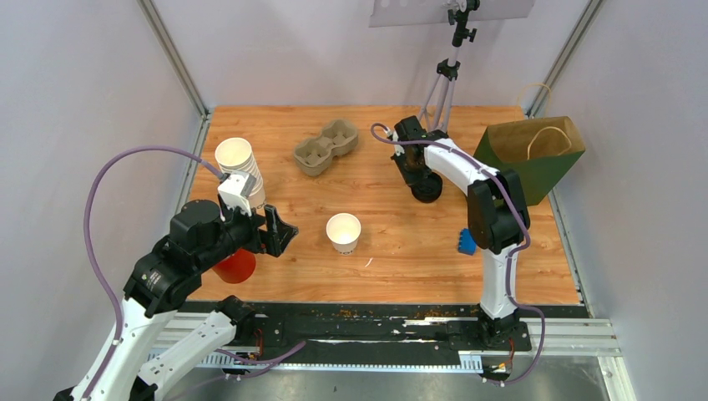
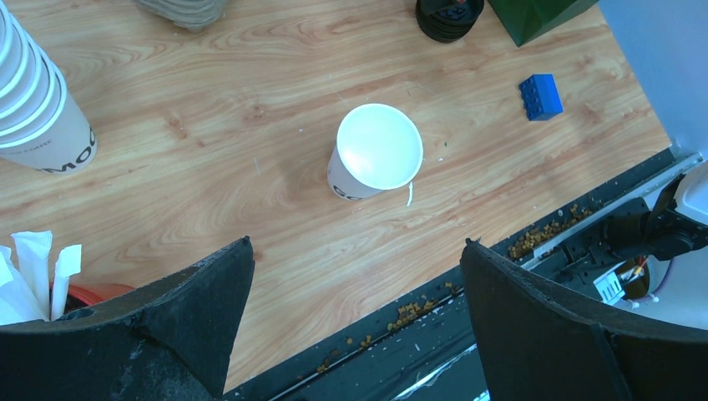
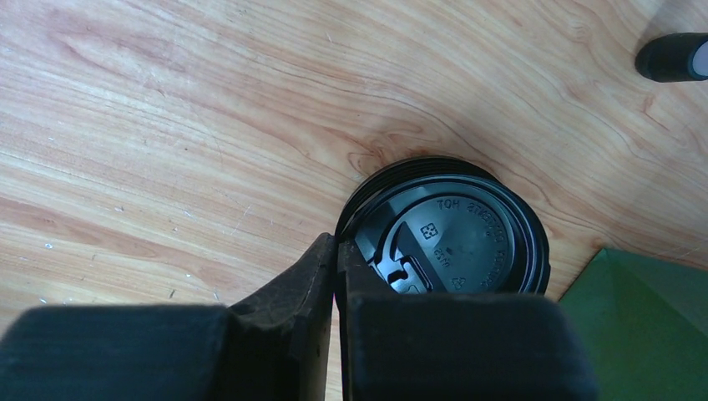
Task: Pack the takeout coffee
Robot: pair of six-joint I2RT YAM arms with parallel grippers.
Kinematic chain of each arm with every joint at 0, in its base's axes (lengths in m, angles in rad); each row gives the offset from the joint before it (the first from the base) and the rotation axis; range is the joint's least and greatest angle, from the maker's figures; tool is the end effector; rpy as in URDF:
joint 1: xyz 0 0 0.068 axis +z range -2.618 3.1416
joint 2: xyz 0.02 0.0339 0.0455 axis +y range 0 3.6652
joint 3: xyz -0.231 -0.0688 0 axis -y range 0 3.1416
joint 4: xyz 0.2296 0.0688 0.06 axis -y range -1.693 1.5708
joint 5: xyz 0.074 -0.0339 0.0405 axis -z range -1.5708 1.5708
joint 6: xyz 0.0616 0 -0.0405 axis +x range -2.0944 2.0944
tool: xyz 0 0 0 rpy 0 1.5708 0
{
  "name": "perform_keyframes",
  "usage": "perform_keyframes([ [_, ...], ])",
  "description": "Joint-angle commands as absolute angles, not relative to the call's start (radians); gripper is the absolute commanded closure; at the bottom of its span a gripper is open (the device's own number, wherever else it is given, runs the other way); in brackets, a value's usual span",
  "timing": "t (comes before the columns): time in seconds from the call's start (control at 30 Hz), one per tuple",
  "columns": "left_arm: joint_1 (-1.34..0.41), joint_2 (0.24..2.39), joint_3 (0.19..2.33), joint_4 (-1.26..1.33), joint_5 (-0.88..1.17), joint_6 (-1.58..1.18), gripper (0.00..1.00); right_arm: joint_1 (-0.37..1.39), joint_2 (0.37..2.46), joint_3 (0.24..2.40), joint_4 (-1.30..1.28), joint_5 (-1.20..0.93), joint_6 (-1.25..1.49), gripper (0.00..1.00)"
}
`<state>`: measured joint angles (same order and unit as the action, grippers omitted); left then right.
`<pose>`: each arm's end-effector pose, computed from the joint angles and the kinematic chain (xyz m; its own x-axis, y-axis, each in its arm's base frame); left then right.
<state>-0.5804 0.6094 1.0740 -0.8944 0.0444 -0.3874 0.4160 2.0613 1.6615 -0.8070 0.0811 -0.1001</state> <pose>0.1090 -0.0748 0.3458 -0.5423 -0.0957 -0.8347 0.4068 0.8393 -0.3605 0.3788 0.1619 0.1566 -0.8129 -0.4680 -0.3467 -0.4599 0.8810 -0.1109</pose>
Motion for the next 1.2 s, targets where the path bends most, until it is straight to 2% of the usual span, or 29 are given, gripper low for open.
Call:
perform_keyframes([
  [0.0,-0.583,0.602,1.071,-0.878,0.049,-0.380,0.00,0.410,2.066,1.693,-0.787,0.087,-0.103,0.94],
  [0.17,-0.582,0.599,1.072,-0.880,0.047,-0.380,0.00,0.410,2.068,1.693,-0.787,0.087,-0.101,0.86],
  [0.63,-0.581,0.601,1.072,-0.878,0.048,-0.383,0.00,0.401,2.072,1.693,-0.790,0.091,-0.101,0.87],
  [0.8,-0.582,0.600,1.073,-0.878,0.049,-0.382,0.00,0.402,2.074,1.692,-0.790,0.086,-0.103,0.91],
  [0.97,-0.583,0.601,1.074,-0.879,0.048,-0.382,0.00,0.400,2.076,1.694,-0.793,0.078,-0.108,1.00],
  [1.17,-0.582,0.600,1.079,-0.881,0.047,-0.380,0.00,0.400,2.054,1.711,-0.818,0.065,-0.104,1.00],
])
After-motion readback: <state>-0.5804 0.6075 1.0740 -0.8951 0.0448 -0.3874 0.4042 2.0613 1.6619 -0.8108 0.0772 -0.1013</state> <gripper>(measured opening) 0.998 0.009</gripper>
